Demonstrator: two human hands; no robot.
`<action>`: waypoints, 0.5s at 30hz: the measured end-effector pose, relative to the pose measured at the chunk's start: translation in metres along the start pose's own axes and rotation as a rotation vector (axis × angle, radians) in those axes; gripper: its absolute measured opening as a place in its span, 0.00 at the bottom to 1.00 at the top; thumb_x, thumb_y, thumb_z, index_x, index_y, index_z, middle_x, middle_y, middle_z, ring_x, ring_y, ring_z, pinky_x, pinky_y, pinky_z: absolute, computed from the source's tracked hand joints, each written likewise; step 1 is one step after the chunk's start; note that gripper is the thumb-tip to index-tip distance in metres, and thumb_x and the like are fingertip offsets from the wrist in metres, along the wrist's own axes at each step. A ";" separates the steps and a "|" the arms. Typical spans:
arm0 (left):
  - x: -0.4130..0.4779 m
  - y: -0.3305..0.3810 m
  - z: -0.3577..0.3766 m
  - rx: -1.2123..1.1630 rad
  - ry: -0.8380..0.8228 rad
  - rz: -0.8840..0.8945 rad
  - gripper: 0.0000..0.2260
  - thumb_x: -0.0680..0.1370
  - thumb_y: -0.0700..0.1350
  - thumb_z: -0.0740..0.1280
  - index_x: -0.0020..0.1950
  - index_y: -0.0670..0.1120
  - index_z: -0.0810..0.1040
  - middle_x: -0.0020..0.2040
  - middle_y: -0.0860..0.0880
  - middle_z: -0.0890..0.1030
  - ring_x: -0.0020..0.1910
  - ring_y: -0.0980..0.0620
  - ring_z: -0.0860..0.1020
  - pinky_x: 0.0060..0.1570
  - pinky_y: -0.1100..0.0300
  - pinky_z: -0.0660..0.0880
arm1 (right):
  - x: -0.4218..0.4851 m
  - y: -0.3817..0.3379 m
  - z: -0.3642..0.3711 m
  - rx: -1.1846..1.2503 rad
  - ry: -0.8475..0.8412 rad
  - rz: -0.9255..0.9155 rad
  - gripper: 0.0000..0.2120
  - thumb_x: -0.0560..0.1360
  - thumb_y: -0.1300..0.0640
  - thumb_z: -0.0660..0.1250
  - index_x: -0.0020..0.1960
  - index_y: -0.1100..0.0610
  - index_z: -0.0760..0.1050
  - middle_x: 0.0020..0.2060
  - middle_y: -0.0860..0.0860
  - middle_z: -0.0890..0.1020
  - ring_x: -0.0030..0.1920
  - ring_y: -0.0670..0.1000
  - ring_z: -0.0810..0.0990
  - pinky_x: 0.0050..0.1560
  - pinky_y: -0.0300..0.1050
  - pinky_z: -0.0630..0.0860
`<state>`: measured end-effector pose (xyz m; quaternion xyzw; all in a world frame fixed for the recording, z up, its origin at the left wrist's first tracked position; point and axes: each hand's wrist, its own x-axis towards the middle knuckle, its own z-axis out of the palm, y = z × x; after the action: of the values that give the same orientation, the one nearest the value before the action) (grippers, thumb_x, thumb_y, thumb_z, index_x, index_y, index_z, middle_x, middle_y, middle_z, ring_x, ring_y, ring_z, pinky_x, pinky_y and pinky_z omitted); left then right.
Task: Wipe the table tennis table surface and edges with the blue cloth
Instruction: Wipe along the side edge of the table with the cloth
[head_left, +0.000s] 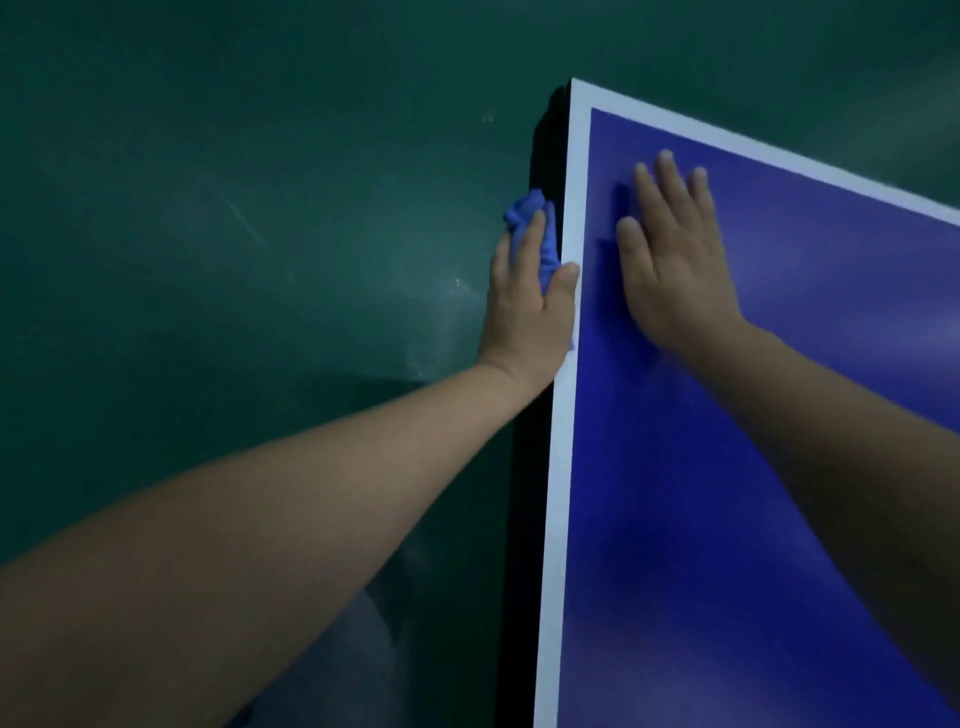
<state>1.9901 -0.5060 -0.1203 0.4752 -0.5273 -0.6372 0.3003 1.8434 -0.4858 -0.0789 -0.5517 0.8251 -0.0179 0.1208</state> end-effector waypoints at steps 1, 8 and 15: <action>-0.011 -0.004 -0.002 -0.007 -0.017 0.018 0.26 0.85 0.43 0.60 0.82 0.51 0.57 0.82 0.49 0.53 0.76 0.63 0.53 0.65 0.81 0.48 | 0.012 -0.002 0.001 -0.016 -0.019 0.013 0.27 0.85 0.46 0.46 0.82 0.51 0.50 0.82 0.48 0.48 0.81 0.55 0.42 0.80 0.54 0.42; -0.115 -0.028 -0.010 0.053 -0.122 -0.009 0.25 0.82 0.54 0.54 0.78 0.64 0.48 0.81 0.60 0.43 0.78 0.66 0.42 0.71 0.77 0.44 | 0.017 -0.007 0.013 -0.008 0.052 0.042 0.27 0.84 0.44 0.45 0.82 0.48 0.52 0.82 0.46 0.51 0.81 0.53 0.44 0.80 0.55 0.42; 0.077 0.020 -0.002 0.051 -0.022 -0.017 0.26 0.84 0.42 0.60 0.82 0.49 0.57 0.83 0.45 0.50 0.81 0.50 0.50 0.76 0.59 0.51 | 0.019 -0.010 0.012 -0.019 0.060 0.049 0.28 0.83 0.44 0.46 0.82 0.48 0.53 0.81 0.46 0.52 0.81 0.54 0.45 0.80 0.57 0.43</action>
<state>1.9610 -0.5797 -0.1238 0.4801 -0.5426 -0.6312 0.2768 1.8482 -0.5057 -0.0924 -0.5316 0.8418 -0.0236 0.0910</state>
